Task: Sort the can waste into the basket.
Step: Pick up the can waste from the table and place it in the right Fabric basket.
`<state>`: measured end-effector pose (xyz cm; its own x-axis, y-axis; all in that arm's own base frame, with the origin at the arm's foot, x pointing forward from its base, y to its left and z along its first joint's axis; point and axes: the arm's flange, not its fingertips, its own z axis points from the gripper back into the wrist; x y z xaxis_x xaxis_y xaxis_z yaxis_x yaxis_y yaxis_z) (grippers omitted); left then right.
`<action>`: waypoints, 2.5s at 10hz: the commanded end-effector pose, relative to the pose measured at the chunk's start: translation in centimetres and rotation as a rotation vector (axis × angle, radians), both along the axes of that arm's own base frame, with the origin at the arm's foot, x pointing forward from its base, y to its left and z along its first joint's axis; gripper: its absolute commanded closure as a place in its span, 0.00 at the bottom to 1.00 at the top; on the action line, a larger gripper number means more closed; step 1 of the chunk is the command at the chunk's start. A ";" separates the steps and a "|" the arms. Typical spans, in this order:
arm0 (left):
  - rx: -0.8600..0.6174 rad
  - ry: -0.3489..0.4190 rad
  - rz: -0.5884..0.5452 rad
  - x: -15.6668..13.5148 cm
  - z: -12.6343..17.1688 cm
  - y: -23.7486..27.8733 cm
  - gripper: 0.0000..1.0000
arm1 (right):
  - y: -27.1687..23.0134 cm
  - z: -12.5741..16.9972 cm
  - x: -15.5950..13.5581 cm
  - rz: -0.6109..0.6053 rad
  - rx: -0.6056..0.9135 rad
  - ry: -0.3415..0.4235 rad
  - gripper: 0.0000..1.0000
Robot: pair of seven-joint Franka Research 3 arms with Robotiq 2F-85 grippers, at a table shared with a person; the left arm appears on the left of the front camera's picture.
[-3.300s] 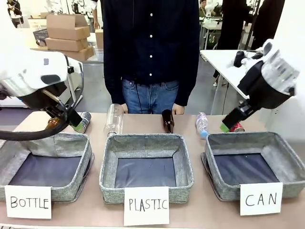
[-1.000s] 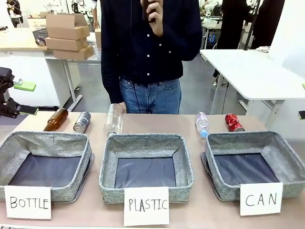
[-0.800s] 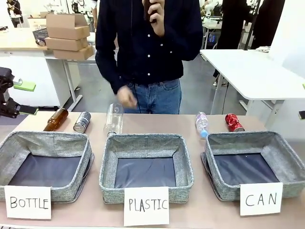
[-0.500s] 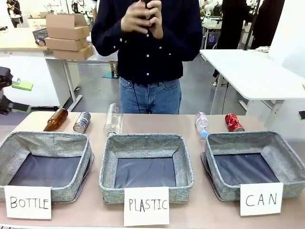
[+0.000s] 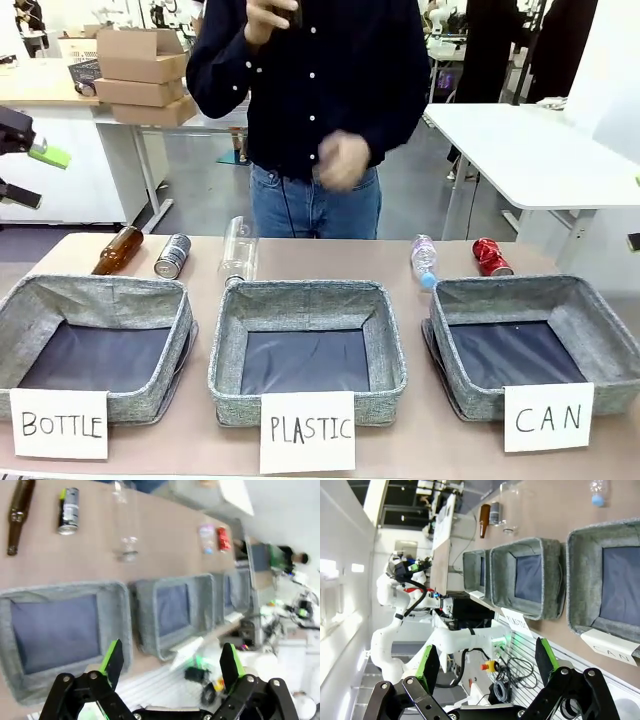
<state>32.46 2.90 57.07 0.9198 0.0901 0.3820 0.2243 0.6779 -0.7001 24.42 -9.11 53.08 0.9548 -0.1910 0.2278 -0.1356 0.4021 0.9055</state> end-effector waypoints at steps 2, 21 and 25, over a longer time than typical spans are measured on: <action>-0.199 0.052 -0.349 -2.9 3.2 4.1 0.00 | 0.0 0.4 0.4 0.010 0.017 -0.033 0.00; -0.035 0.043 -0.302 -1.5 3.9 2.3 0.00 | 0.5 0.1 -0.2 0.019 -0.020 0.002 0.00; 0.324 0.249 -0.218 15.9 -1.1 -3.6 0.00 | 0.5 0.1 -0.2 0.019 -0.020 0.002 0.00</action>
